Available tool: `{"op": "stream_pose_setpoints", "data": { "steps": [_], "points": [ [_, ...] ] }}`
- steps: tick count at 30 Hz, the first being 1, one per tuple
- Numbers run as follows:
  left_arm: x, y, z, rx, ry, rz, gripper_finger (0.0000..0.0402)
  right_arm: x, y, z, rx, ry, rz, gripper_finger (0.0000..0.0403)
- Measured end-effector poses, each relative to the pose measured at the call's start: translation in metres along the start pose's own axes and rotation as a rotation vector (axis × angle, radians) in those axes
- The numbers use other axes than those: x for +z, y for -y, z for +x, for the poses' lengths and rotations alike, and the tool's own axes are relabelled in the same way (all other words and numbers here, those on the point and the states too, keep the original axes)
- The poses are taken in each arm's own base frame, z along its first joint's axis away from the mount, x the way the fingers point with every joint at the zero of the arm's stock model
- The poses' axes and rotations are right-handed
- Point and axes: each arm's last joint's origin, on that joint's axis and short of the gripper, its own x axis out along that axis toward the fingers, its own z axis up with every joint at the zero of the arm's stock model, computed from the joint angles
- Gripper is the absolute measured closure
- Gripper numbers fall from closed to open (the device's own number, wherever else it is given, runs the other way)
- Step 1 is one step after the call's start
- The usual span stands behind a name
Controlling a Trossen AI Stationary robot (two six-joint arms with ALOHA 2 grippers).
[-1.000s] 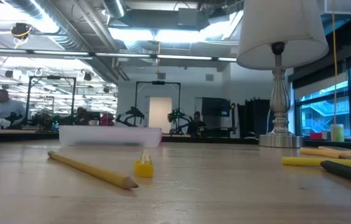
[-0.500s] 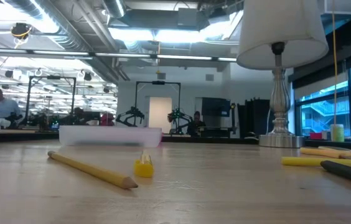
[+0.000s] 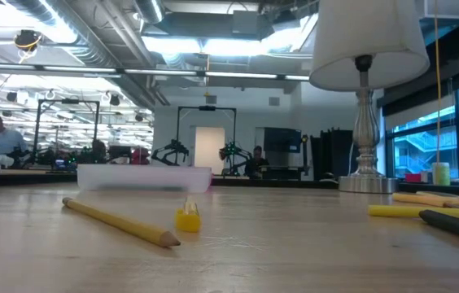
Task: Pick & place school supplies into a supply box
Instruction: Put the black pen into the pink supply box
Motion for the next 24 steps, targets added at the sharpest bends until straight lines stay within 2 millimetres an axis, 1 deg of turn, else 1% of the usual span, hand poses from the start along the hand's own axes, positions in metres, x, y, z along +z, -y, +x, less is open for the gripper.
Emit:
{"op": "stream_pose_setpoints", "data": {
  "steps": [3,6,12,16,20,24],
  "points": [
    [0.0,0.0,0.0,0.001,0.0,0.0,0.033,0.0,0.0,0.0,0.0,0.0,-0.002,0.0346],
    [0.0,0.0,0.0,0.001,0.0,0.0,0.0343,0.0,0.0,0.0,0.0,0.0,-0.017,0.034],
    [0.0,0.0,0.0,0.0,0.0,0.027,0.0376,0.0,0.0,0.0,-0.001,-0.004,-0.055,0.0315],
    [0.0,0.0,0.0,-0.002,0.0,0.027,0.0382,-0.003,0.002,0.0,-0.01,-0.031,-0.068,0.0291],
    [0.0,0.0,0.0,0.001,-0.004,0.027,0.0377,-0.012,0.007,0.0,-0.05,-0.126,-0.08,0.0253],
    [-0.006,-0.01,0.001,0.047,-0.073,0.029,0.0377,-0.028,0.021,-0.003,-0.148,-0.311,-0.043,0.0213]
  ]
}}
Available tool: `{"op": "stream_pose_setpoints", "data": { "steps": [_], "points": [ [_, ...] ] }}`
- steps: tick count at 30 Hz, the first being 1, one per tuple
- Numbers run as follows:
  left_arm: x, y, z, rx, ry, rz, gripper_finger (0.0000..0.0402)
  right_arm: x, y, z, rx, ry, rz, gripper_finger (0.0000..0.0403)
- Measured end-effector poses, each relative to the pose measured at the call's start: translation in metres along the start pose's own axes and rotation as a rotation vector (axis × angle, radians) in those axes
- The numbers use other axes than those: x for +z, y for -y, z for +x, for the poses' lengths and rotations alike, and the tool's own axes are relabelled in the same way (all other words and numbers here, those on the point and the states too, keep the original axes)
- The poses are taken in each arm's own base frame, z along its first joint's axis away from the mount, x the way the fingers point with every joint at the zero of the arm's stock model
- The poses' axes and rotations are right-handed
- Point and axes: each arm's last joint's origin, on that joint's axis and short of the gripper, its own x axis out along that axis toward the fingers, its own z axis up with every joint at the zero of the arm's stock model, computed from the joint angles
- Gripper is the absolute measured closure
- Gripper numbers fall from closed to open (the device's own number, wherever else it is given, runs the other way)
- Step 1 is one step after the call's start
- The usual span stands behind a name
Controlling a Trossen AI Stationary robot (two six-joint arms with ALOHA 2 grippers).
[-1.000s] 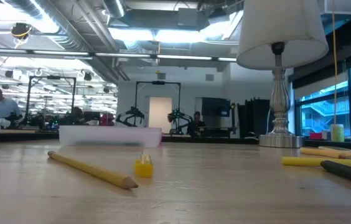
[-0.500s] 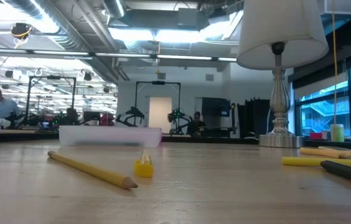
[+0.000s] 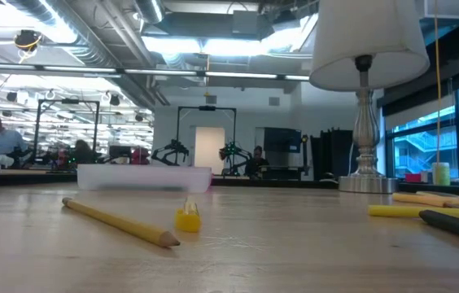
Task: Pick & place school supplies into a supply box
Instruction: Put the black pen into the pink supply box
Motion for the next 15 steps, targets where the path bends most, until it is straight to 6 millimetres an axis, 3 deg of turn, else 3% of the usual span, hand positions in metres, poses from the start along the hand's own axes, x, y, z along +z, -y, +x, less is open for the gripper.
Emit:
{"op": "stream_pose_setpoints", "data": {
  "steps": [7,11,15],
  "points": [
    [-0.035,-0.051,-0.008,0.358,-0.391,-0.024,0.0378,-0.024,0.021,-0.001,-0.157,-0.26,0.118,0.0184],
    [-0.059,-0.087,-0.033,0.597,-0.718,-0.094,0.0379,-0.028,0.026,-0.003,-0.197,-0.313,0.138,0.0183],
    [-0.071,-0.11,-0.062,0.767,-0.988,-0.172,0.0379,-0.028,0.028,-0.002,-0.201,-0.312,0.139,0.0183]
  ]
}}
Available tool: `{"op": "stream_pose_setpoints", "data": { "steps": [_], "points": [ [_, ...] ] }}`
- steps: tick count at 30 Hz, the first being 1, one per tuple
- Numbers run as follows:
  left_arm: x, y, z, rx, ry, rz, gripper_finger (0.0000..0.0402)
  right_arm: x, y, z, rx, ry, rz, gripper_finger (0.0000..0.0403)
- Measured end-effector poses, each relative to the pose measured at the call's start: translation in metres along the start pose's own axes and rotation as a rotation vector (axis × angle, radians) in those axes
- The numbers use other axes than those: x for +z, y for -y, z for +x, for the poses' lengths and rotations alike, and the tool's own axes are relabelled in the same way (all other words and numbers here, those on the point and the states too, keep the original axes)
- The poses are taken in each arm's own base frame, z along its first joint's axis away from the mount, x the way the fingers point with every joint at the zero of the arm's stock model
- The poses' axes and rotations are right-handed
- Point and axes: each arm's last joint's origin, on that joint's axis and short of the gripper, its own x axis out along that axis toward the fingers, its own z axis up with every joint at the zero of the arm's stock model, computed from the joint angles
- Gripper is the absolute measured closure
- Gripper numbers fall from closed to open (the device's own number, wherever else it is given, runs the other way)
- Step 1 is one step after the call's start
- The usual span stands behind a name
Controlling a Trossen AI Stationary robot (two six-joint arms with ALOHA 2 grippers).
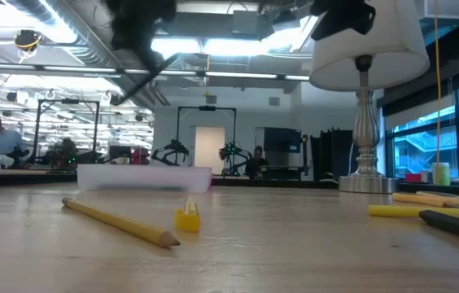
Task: Pick & place school supplies into a supply box
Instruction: Put the black pen into the pink supply box
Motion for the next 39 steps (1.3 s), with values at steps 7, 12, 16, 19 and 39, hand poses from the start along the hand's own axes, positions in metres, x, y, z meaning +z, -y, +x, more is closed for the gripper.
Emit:
{"op": "stream_pose_setpoints", "data": {
  "steps": [7,12,16,19,39],
  "points": [
    [0.0,-0.021,0.013,0.065,-0.128,-0.02,0.0379,0.001,0.002,0.001,-0.004,0.002,0.004,0.0183],
    [0.007,-0.021,0.042,0.077,-0.235,0.039,0.0379,0.001,0.001,0.001,-0.003,0.003,0.002,0.0183],
    [0.01,-0.017,0.076,0.083,-0.354,0.093,0.0379,0.001,0.001,0.001,-0.001,0.006,0.007,0.0183],
    [0.01,-0.017,0.101,0.088,-0.439,0.121,0.0378,0.001,0.001,0.001,-0.001,0.007,0.007,0.0182],
    [0.009,-0.013,0.157,0.067,-0.57,0.226,0.0375,0.002,0.002,0.0,-0.036,0.03,0.01,0.0182]
  ]
}}
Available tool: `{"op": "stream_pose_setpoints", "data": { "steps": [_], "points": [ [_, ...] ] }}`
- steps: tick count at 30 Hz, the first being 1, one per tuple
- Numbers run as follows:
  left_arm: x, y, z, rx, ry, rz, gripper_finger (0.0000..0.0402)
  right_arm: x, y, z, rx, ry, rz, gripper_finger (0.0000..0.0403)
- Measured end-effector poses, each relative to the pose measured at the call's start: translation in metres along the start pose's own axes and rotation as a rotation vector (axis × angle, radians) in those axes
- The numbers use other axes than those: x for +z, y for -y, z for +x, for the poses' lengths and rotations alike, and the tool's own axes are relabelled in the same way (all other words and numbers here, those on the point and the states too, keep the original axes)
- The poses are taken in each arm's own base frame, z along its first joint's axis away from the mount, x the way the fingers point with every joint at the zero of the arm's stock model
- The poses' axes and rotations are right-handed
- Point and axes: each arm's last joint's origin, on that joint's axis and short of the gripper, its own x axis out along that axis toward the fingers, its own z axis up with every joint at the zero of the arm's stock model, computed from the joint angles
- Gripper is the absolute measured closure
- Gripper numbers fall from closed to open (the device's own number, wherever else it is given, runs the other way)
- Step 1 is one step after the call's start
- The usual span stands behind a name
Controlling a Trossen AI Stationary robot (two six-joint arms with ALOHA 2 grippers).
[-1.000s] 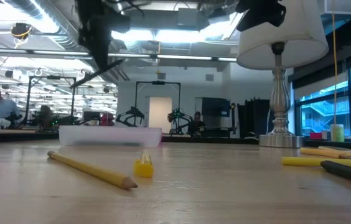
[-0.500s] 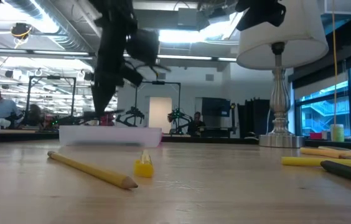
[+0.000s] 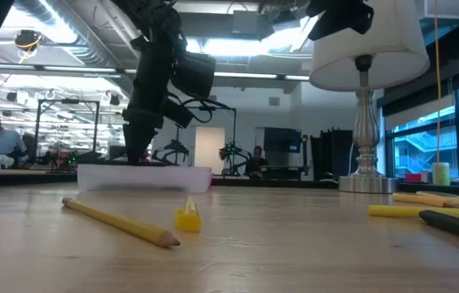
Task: Pick & place school supplies into a supply box
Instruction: Put the black pen into the pink supply box
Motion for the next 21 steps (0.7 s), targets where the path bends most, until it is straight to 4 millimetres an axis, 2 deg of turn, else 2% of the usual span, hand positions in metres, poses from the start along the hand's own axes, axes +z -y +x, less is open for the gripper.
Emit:
{"op": "stream_pose_setpoints", "data": {
  "steps": [9,21],
  "points": [
    [0.016,-0.002,-0.012,0.018,0.132,0.074,0.0375,0.001,0.0,0.0,-0.014,0.016,0.004,0.0182],
    [0.023,-0.004,0.002,-0.01,0.111,0.085,0.0375,0.004,-0.001,0.0,0.002,0.041,0.012,0.0182]
  ]
}}
